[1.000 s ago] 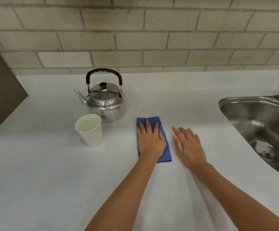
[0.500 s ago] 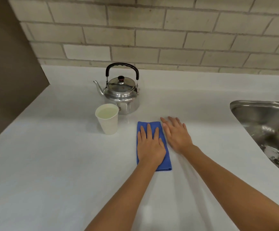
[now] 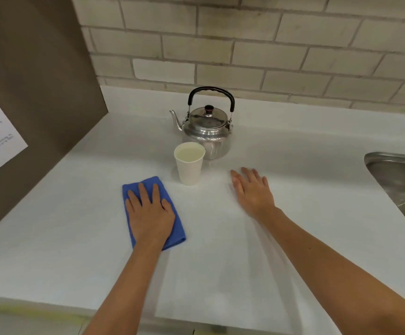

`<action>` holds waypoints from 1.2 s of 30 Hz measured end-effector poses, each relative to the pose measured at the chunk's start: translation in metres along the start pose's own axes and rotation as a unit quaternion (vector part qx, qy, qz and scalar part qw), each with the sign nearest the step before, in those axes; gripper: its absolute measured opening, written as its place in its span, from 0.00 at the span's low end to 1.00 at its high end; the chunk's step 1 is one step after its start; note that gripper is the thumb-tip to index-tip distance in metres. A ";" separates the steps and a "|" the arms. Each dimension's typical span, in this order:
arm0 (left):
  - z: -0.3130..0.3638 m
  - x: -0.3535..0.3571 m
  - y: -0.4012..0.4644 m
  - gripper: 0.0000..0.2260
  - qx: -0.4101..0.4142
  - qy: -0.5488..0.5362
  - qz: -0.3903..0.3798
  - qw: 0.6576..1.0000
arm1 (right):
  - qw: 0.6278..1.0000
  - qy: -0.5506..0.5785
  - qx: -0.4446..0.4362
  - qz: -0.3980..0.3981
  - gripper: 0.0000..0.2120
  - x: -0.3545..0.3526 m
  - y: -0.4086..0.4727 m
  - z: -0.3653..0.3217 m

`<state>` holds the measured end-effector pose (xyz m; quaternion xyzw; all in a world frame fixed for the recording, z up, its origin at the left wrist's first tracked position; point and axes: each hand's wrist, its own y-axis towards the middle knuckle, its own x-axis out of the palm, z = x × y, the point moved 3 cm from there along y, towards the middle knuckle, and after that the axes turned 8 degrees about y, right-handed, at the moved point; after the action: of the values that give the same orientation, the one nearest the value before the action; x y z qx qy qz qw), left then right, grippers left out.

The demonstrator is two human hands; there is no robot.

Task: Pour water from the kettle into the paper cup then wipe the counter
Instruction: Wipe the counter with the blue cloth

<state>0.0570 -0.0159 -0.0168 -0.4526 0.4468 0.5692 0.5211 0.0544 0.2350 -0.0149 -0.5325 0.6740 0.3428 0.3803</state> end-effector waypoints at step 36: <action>-0.012 0.008 0.161 0.23 0.231 0.045 -0.010 0.972 | 0.993 -0.053 0.098 0.037 0.21 0.004 0.040 -0.024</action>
<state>-0.1039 -0.0356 -0.0210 -0.3497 0.5847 0.4241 0.5966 0.0112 0.2202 -0.0042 -0.4483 0.7024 0.3165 0.4534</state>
